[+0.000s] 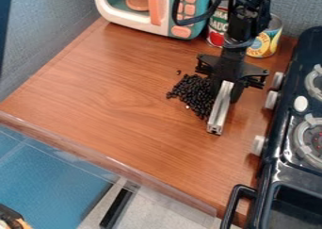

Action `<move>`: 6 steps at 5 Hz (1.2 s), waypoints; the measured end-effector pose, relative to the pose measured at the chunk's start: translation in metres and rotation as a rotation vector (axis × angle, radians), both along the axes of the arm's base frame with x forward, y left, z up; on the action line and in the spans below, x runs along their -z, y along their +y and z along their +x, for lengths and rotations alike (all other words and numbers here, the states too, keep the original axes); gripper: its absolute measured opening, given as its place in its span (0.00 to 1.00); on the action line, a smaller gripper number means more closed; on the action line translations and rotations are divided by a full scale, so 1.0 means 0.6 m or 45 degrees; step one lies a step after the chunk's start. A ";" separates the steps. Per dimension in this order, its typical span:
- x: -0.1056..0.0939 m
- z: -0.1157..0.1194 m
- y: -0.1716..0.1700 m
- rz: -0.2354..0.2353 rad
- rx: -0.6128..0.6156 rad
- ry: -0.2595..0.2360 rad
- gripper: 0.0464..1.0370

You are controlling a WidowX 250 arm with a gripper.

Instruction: Sweep into pile

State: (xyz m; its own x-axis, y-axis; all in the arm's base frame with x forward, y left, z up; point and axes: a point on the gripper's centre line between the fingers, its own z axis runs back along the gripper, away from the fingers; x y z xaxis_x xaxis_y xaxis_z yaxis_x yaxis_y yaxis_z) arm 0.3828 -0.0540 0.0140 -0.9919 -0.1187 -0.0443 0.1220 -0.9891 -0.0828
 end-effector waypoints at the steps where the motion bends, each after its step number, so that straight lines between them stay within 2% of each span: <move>1: 0.001 0.002 0.025 0.000 -0.039 -0.005 0.33; 3: 0.002 0.007 0.045 -0.009 -0.110 -0.044 0.33; 4: 0.001 0.011 0.068 -0.014 -0.202 -0.066 0.33; 6: 0.001 0.012 0.091 -0.016 -0.255 -0.072 0.33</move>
State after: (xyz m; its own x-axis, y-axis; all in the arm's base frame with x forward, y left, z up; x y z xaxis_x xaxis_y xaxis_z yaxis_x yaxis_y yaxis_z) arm 0.3899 0.0008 0.0136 -0.9444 -0.3144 -0.0964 0.3206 -0.9454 -0.0580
